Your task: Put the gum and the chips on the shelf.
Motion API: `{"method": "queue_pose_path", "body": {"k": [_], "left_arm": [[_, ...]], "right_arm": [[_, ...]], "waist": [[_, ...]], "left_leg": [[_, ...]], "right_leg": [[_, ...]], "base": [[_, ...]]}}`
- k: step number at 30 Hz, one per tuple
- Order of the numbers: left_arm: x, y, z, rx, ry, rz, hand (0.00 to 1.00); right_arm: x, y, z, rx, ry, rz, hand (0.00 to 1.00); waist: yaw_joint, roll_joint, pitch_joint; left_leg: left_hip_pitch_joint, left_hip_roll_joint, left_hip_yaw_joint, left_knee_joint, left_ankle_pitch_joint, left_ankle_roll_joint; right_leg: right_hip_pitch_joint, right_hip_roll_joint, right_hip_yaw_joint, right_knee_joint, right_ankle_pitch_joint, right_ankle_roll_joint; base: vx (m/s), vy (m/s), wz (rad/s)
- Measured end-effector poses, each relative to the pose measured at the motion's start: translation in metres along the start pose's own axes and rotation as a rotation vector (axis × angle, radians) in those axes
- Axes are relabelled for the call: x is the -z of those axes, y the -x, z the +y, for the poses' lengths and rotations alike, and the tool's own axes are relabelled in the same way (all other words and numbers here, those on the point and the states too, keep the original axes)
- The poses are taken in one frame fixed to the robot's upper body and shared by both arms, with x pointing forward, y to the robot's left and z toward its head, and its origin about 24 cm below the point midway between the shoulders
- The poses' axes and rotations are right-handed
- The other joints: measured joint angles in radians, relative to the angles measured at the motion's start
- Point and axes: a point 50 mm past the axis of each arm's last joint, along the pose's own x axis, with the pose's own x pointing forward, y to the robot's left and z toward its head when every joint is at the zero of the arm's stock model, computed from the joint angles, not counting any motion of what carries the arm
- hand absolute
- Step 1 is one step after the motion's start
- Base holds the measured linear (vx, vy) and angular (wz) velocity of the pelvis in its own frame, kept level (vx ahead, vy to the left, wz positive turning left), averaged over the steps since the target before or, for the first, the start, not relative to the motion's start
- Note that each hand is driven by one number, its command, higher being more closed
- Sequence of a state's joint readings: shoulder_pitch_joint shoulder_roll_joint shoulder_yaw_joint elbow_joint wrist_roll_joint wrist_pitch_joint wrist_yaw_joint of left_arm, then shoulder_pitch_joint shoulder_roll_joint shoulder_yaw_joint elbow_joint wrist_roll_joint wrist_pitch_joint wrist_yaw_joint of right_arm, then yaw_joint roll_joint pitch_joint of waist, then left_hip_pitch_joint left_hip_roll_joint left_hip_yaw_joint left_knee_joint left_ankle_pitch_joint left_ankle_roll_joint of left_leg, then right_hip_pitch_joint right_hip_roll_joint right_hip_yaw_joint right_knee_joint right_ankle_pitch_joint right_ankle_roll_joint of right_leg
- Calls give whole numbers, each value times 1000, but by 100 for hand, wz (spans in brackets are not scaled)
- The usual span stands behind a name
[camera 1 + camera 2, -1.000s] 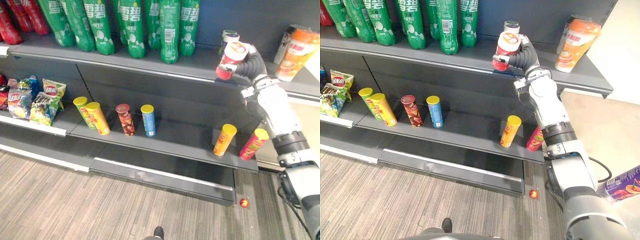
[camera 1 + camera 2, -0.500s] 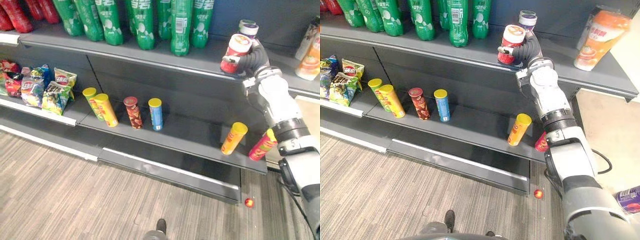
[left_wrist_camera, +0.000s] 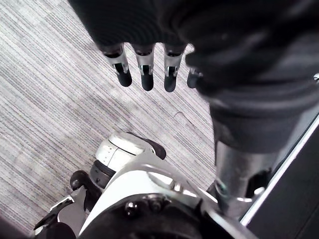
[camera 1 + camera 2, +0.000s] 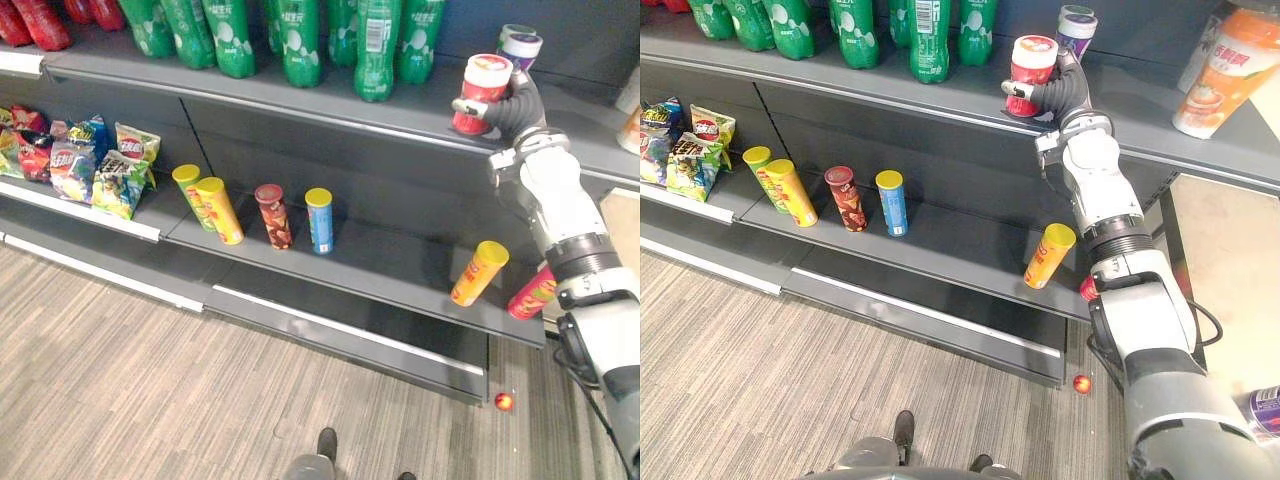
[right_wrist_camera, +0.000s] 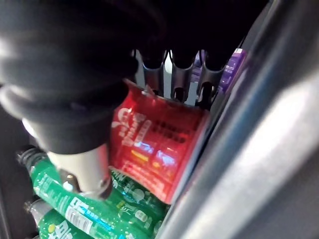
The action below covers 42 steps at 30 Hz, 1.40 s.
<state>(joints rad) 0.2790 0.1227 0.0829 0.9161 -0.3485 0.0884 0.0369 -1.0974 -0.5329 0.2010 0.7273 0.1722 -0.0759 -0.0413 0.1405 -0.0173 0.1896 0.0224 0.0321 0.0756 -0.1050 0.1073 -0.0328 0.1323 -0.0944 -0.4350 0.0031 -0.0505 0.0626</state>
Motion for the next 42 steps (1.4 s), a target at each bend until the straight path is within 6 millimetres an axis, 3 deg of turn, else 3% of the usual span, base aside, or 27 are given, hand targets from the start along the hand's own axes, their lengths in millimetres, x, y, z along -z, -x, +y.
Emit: {"method": "queue_pose_path", "body": {"k": [16, 17, 42], "left_arm": [[-3, 0, -2, 11, -16, -23, 0], [-3, 0, -2, 11, -17, -24, 0], [-4, 0, -1, 10, -30, -25, 0]], "right_arm": [[3, -2, -9, 46, 37, -1, 100], [3, -2, -9, 45, 37, -1, 0], [-4, 5, -5, 23, 26, -107, 0]], "waist": [[1, 1, 20], [1, 1, 21], [-3, -3, 25]], "left_leg": [[16, -18, 35, 0, -21, 16], [16, -19, 37, 0, -22, 16], [39, -45, 88, 0, -49, 35]], "right_leg": [[9, -22, 23, -1, -10, 14], [9, -23, 25, 0, -10, 14], [9, -49, 82, 0, -6, 21]], "base": [[14, 14, -3], [45, 26, -10], [36, 19, -5]]}}
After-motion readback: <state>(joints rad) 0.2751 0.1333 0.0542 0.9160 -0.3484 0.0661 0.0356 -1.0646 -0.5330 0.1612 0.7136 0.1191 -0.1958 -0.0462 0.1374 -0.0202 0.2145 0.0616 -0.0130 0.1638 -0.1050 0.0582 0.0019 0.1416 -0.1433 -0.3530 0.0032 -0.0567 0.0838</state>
